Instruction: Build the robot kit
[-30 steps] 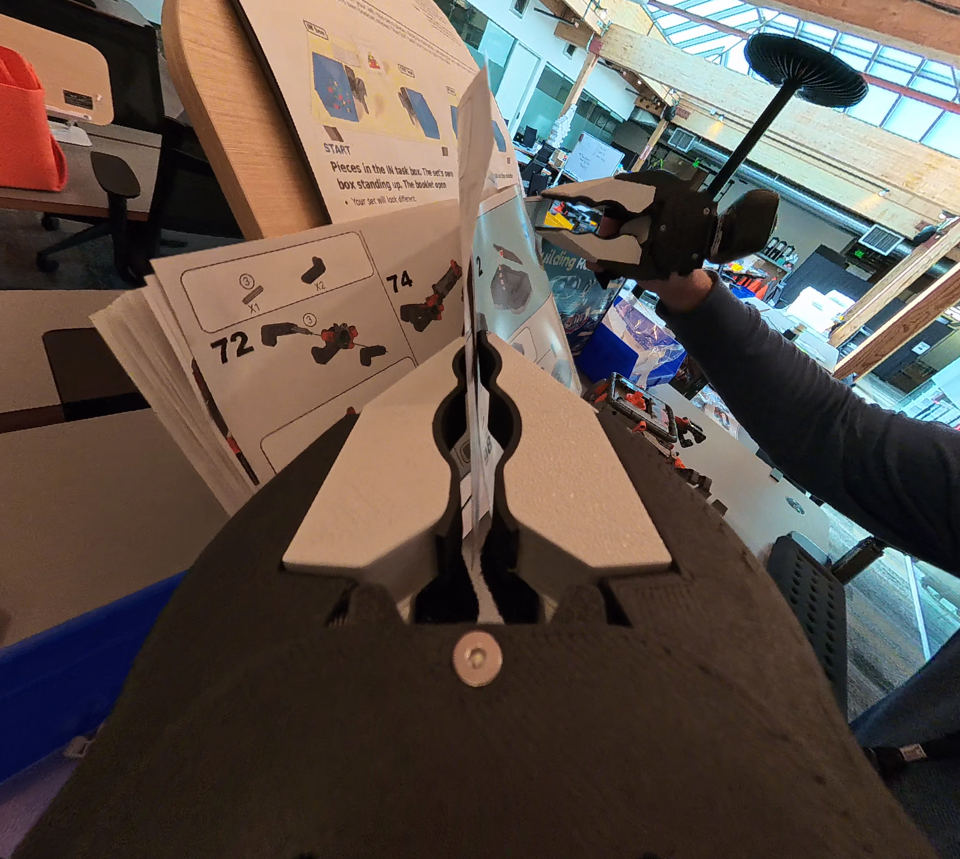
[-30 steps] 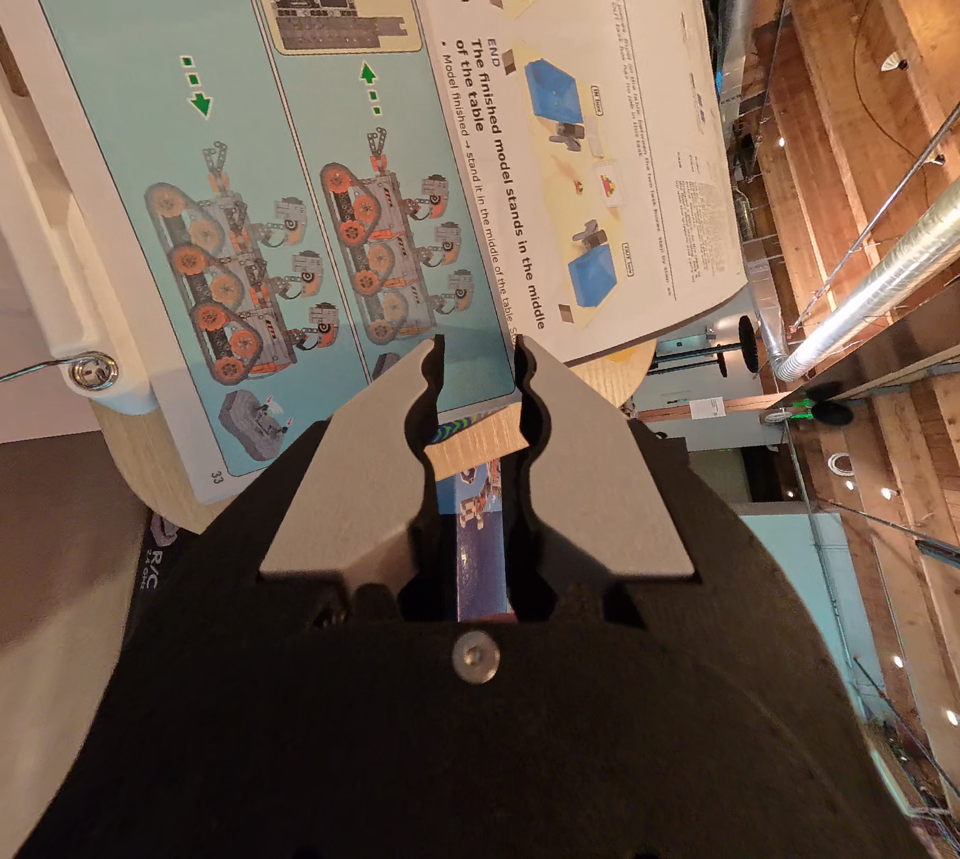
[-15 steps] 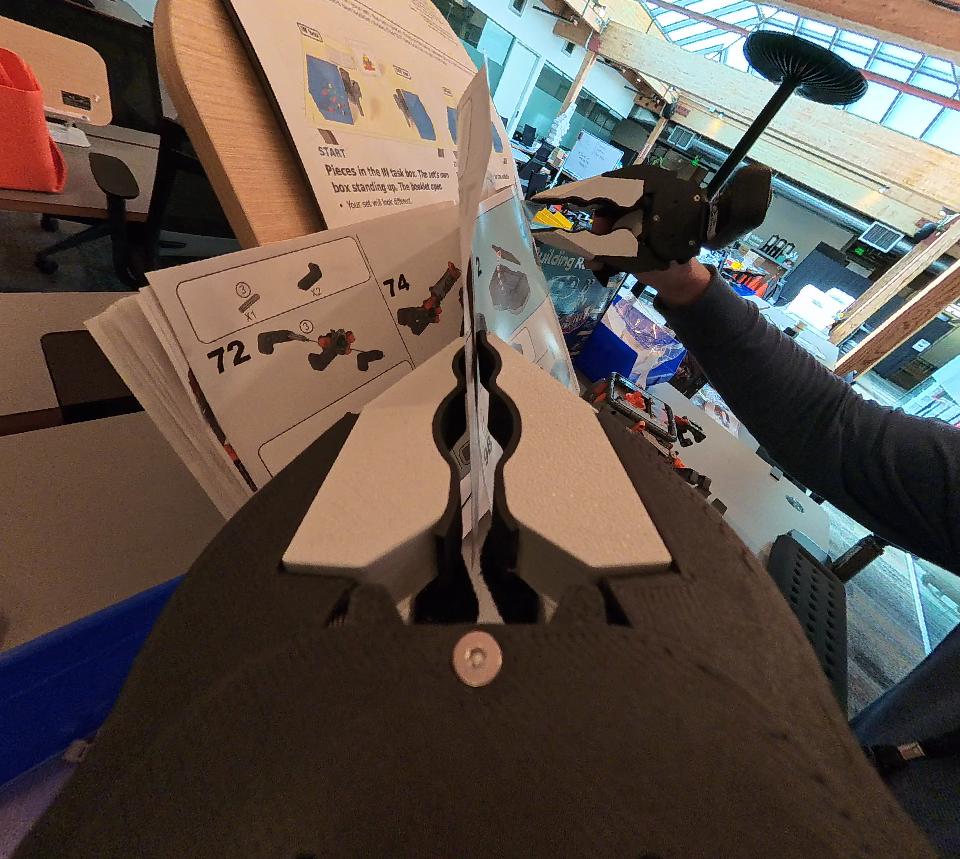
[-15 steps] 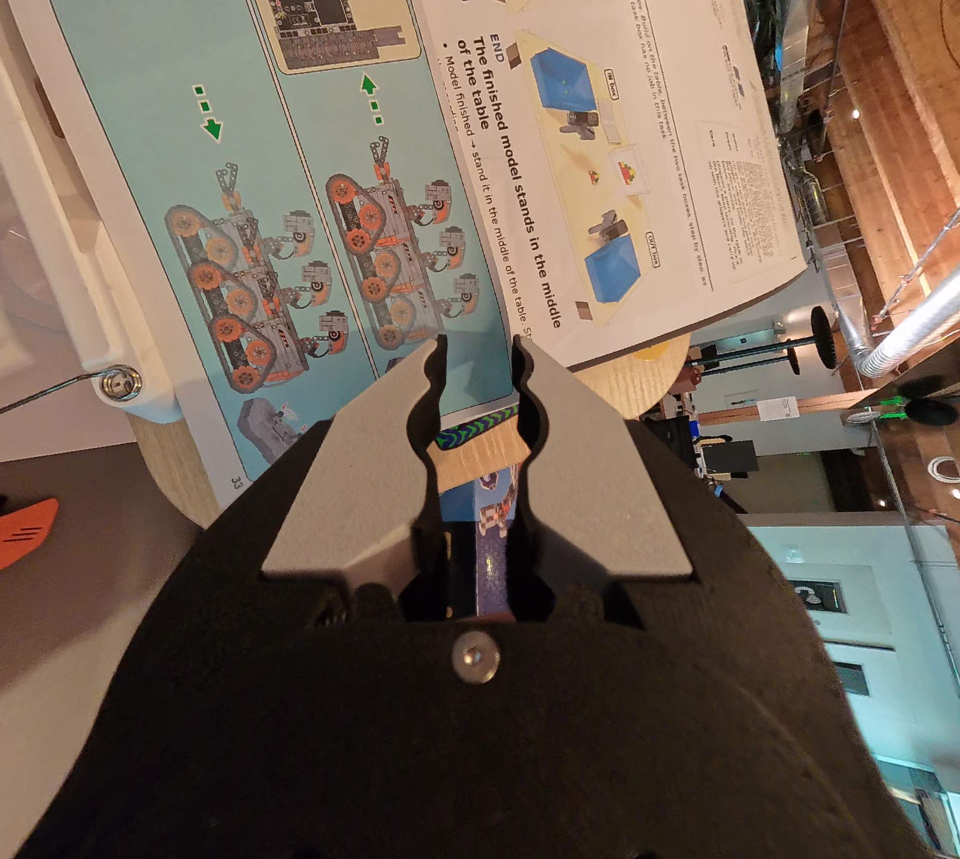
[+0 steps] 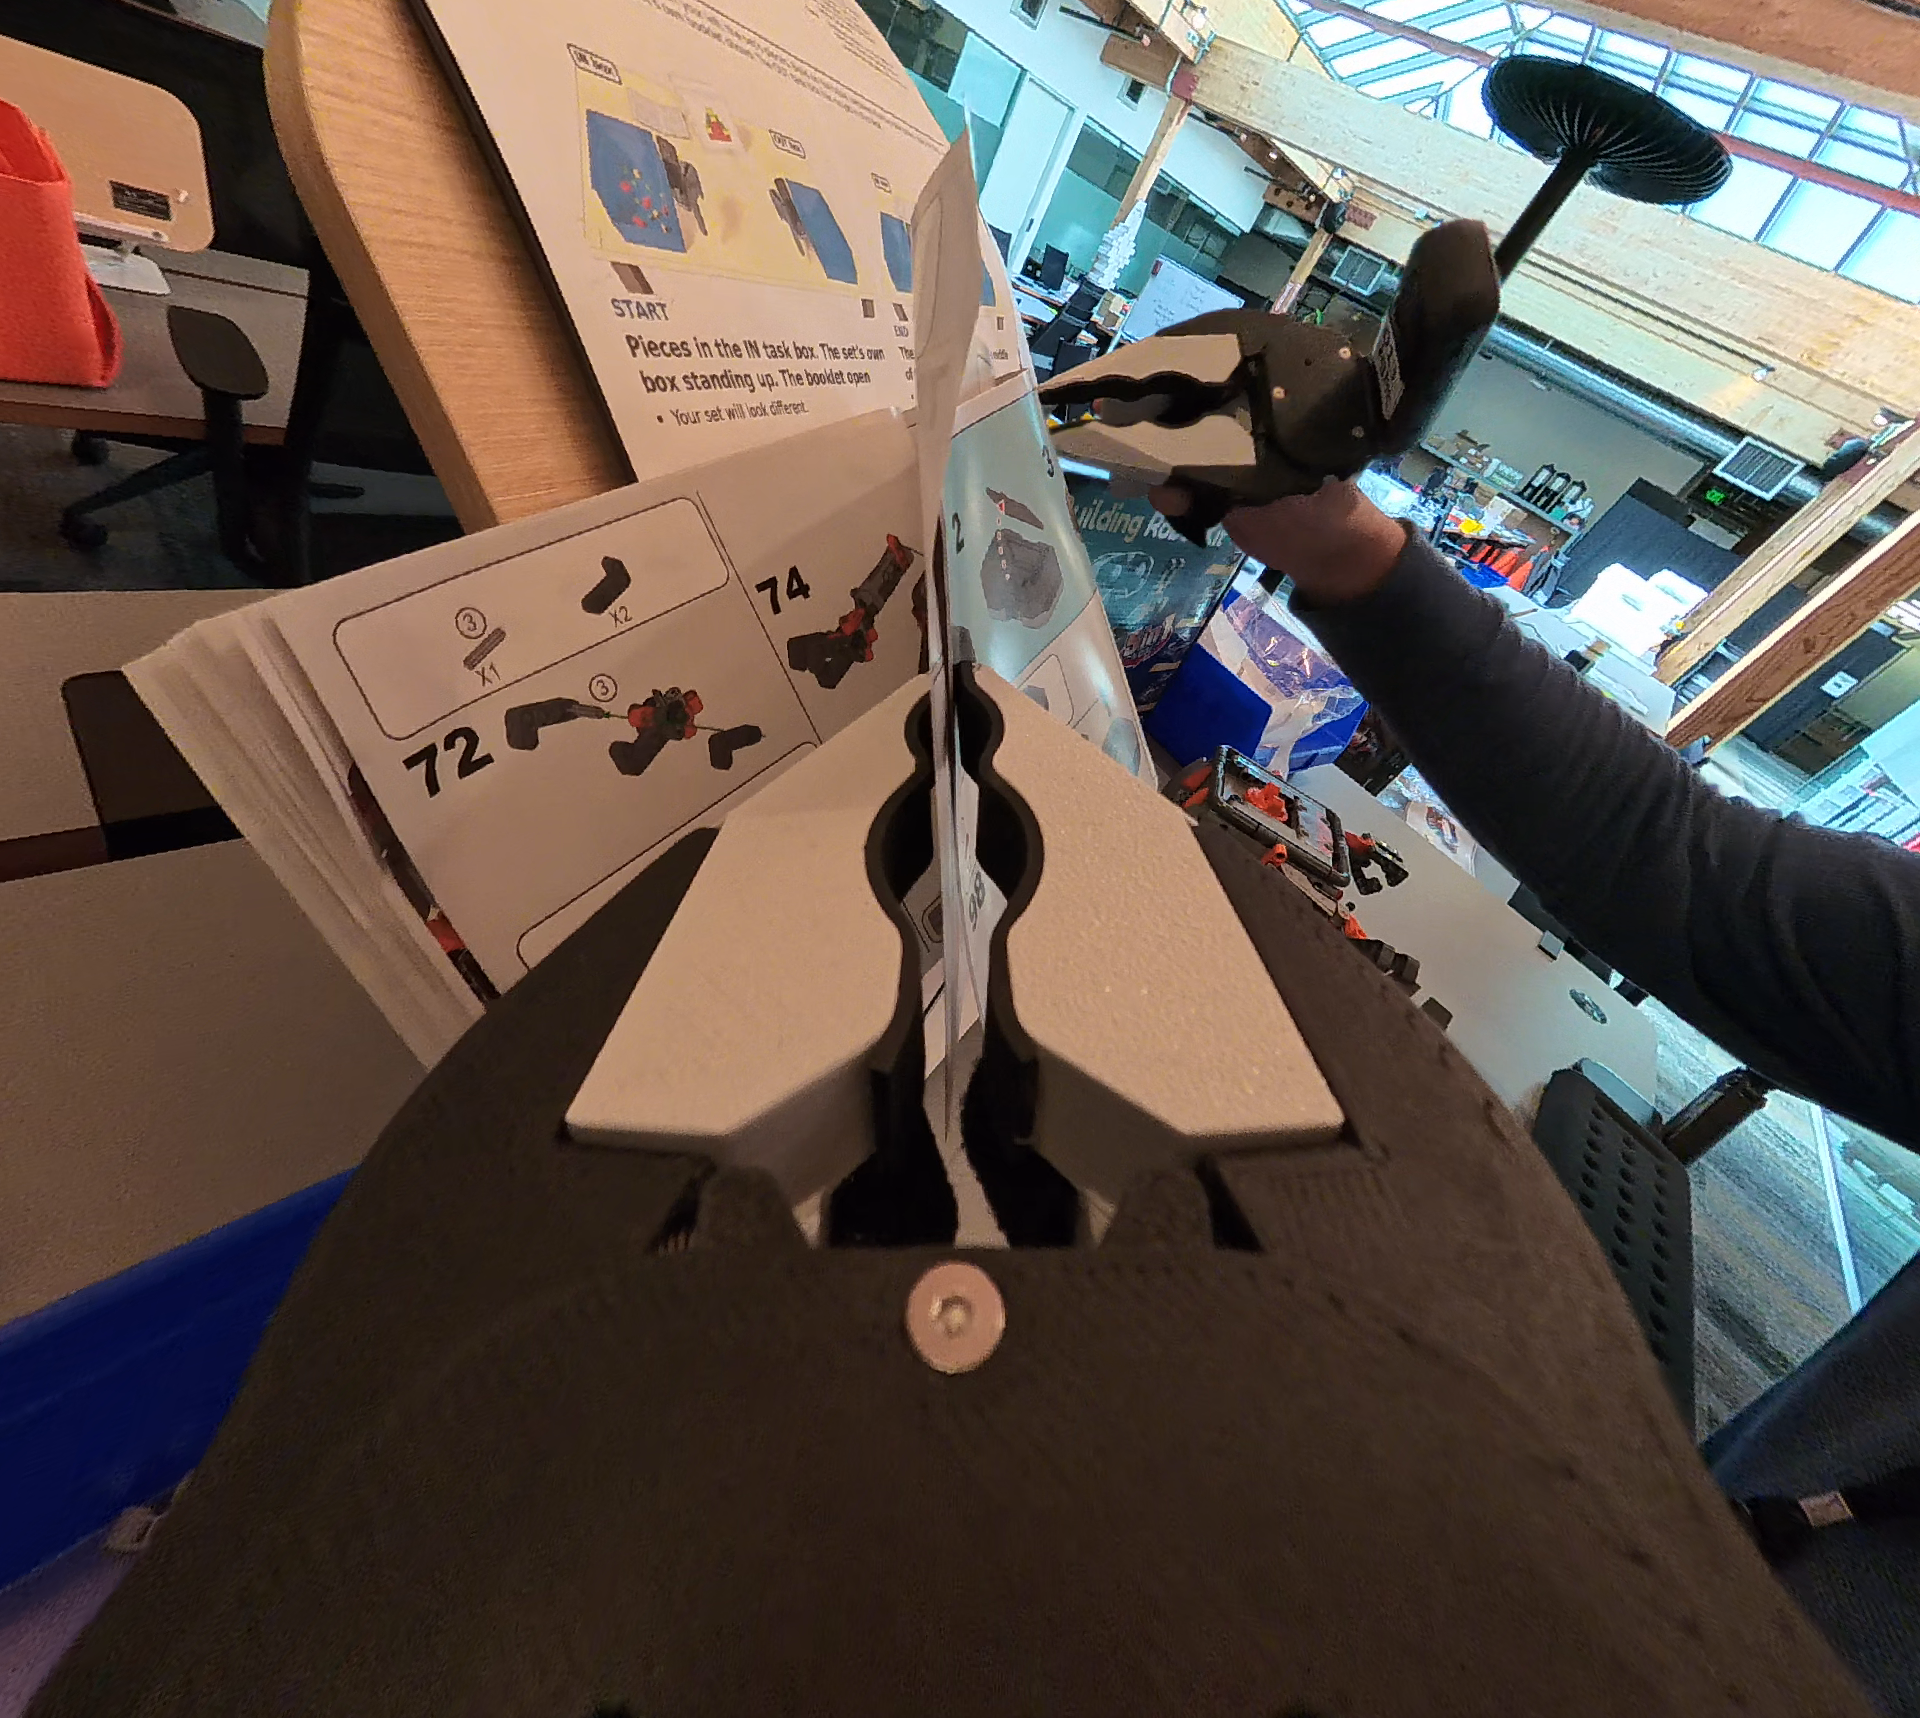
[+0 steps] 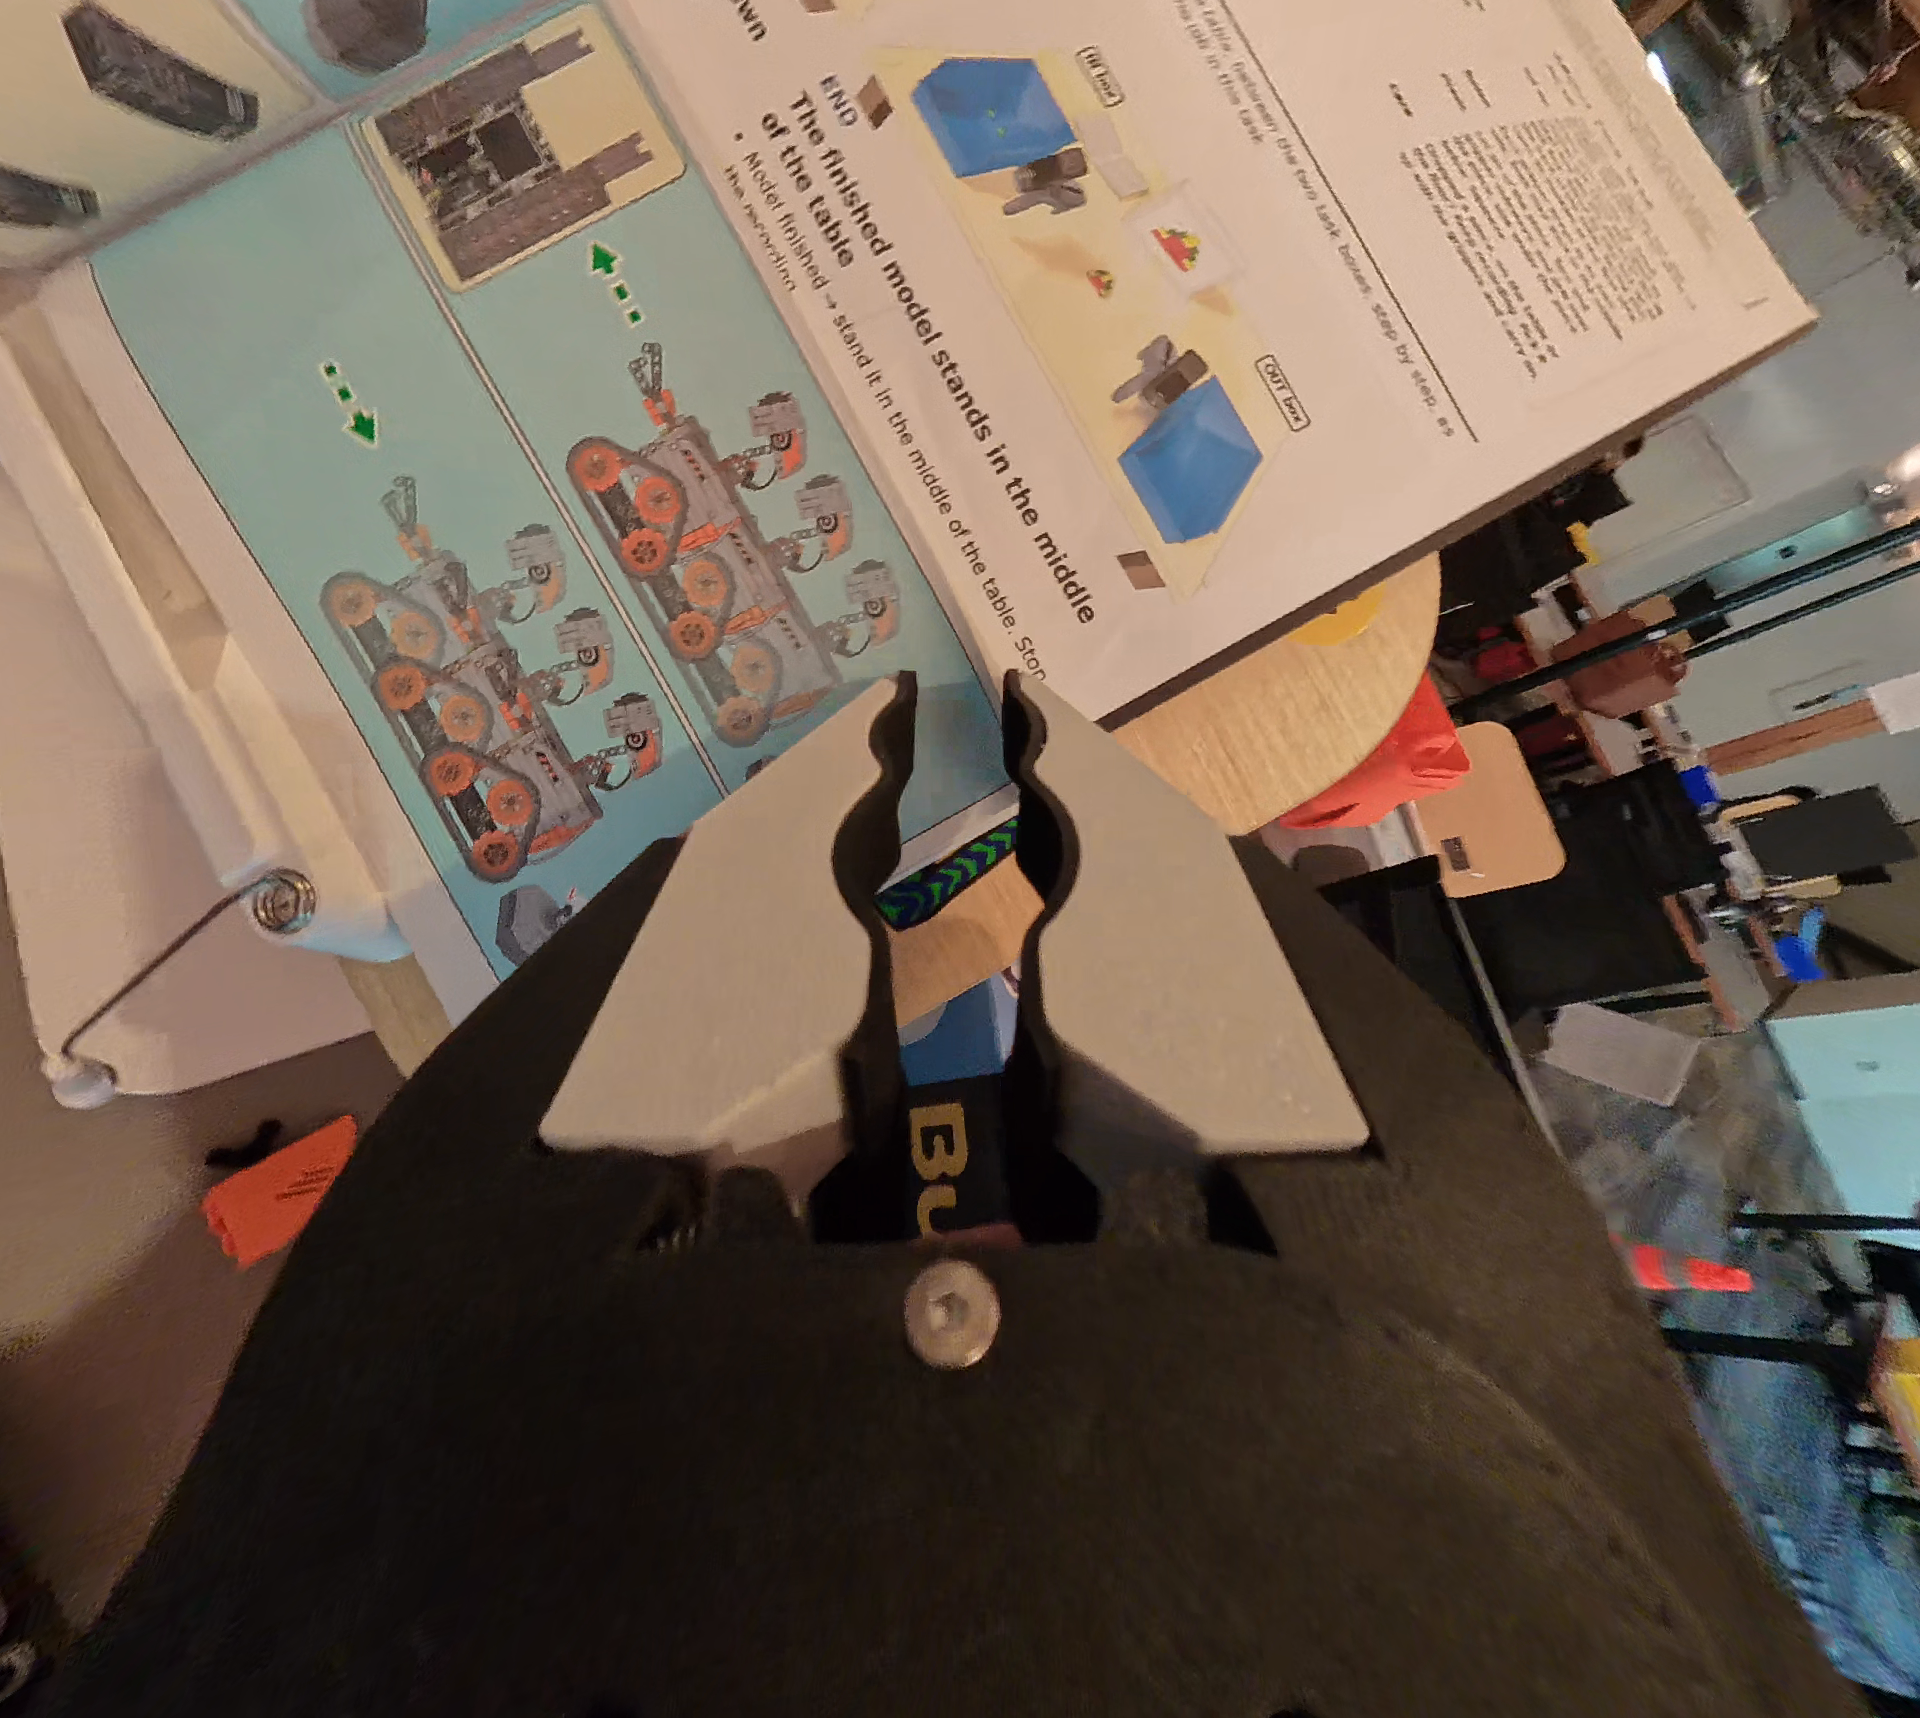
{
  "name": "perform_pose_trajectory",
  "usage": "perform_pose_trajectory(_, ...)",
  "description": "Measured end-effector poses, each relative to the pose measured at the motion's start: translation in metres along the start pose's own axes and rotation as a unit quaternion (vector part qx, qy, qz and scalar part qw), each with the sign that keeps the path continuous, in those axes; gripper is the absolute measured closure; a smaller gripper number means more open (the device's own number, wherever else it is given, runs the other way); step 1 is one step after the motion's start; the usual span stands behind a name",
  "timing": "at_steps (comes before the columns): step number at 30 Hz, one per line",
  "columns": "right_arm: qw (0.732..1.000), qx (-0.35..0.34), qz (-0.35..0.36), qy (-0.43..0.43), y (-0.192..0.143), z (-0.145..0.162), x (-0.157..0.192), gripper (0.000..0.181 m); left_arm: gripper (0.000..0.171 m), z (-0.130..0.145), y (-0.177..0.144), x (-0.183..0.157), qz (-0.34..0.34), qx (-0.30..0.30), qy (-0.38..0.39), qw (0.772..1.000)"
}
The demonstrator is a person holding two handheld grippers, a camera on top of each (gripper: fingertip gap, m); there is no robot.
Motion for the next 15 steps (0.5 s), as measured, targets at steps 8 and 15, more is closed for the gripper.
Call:
perform_pose_trajectory(8, 0.995, 0.002, -0.079, 0.057, -0.009, -0.005, 0.001, 0.181, 0.171, -0.001, -0.003, 0.000, -0.003, -0.001, 0.001, 1.000)
perform_pose_trajectory(15, 0.975, -0.058, -0.157, 0.144, -0.032, -0.022, 0.008, 0.181, 0.171, 0.000, 0.000, -0.002, -0.001, -0.002, 0.004, 1.000)
Point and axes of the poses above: each gripper's, where its closed fingertips meet, y out along the fingers, z out of its underside, x = y × z across the jaws, the point moved 2 cm from there along -y, back along the fingers, and after that the axes turned 9 degrees about -y, right-handed, at the moved point
